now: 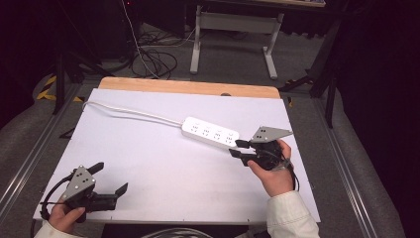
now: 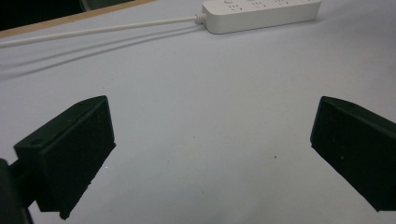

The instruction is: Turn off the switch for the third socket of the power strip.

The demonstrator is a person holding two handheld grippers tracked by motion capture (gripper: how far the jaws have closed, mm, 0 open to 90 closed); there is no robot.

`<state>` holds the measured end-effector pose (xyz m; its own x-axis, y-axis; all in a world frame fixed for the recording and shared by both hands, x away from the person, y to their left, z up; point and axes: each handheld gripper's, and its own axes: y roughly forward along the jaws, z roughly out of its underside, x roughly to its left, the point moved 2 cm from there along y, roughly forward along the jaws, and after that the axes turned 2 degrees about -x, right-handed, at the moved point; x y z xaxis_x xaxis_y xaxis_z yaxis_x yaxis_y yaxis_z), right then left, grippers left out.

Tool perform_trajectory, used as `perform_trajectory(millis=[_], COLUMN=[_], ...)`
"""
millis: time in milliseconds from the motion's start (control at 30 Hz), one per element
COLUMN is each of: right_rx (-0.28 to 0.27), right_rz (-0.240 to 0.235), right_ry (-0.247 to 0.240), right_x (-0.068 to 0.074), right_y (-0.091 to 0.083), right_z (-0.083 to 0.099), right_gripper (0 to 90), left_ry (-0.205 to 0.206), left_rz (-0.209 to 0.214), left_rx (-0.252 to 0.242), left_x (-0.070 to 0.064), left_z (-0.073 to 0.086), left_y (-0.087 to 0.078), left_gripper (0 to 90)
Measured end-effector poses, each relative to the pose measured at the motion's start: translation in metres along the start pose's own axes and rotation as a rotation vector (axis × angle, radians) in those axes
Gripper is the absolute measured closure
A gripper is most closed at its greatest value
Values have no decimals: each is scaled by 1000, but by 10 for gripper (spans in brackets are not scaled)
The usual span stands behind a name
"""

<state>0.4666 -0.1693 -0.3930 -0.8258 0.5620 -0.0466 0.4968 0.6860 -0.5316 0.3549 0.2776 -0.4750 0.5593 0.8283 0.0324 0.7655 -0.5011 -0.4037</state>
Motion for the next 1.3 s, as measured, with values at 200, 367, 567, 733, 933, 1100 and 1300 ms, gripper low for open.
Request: perform_trajectory(millis=[200, 367, 567, 733, 933, 1100, 1300], right_rx=[-11, -16, -6, 1, 13, 27, 35], right_rz=[-1, 1, 13, 21, 33, 54, 73], right_ry=[-19, -22, -28, -31, -18, -7, 4], right_x=[-6, -12, -19, -23, -33, -40, -49], right_y=[7, 15, 28, 38, 52, 60, 72], right_z=[-7, -14, -22, -25, -29, -30, -29], right_gripper=[850, 900, 900, 900, 900, 900, 900], left_ry=[0, -1, -12, -13, -9, -9, -3], left_rz=[-6, -15, -23, -27, -24, -23, -19], left_rx=[-1, 0, 0, 1, 2, -2, 0], left_x=[0, 1, 0, 0, 1, 1, 1], left_z=[1, 2, 3, 4, 3, 3, 3], left_y=[-1, -4, -7, -7, -7, -6, -6], left_gripper=[3, 3, 2, 3, 3, 2, 3])
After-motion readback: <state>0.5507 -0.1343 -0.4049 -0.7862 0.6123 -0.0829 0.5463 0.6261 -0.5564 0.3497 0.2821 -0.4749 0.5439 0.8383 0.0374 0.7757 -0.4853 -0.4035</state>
